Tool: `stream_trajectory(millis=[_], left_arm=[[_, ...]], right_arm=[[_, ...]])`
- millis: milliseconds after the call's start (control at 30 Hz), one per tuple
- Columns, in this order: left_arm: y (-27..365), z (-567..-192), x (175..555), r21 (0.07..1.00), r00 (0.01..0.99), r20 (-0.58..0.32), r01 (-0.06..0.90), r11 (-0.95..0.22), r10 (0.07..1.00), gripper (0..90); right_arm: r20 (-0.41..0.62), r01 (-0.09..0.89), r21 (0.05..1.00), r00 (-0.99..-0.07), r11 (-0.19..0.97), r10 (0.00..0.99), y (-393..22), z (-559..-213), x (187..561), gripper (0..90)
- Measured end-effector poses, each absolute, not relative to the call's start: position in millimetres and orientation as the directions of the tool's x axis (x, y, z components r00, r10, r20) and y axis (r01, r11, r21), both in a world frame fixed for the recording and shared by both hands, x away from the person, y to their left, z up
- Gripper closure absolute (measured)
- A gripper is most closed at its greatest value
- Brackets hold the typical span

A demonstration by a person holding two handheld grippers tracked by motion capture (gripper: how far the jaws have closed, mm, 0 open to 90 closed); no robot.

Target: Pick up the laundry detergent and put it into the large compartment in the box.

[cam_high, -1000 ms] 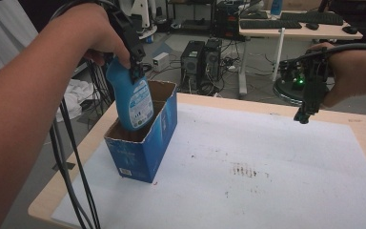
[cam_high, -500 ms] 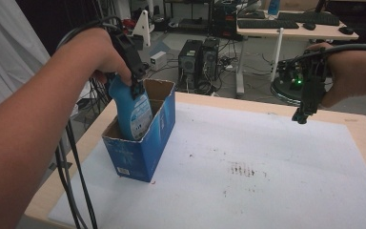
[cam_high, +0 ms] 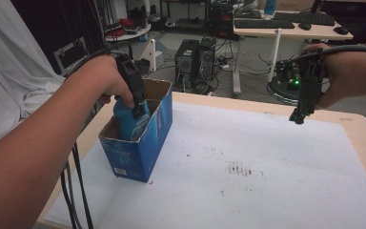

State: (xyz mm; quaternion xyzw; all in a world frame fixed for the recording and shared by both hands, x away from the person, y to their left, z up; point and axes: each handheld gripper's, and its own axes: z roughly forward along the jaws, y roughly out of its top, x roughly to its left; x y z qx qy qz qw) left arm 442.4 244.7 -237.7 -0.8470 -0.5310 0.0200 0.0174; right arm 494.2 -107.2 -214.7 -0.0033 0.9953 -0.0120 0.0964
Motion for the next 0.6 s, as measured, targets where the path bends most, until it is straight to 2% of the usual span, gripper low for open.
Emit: stream_trajectory(millis=[233,600], left_arm=[[242,-251,441,-0.054,0.547,0.011,0.836,-0.545,0.837,37.5],[241,-268,438,-0.042,0.668,0.027,0.744,-0.667,0.744,37.4]], right_arm=[[-0.193,0.0,-0.027,-0.981,1.0,-0.006,-107,-216,494,2.4],[-0.19,-0.006,-0.029,-0.982,1.0,-0.011,-104,-217,494,2.4]])
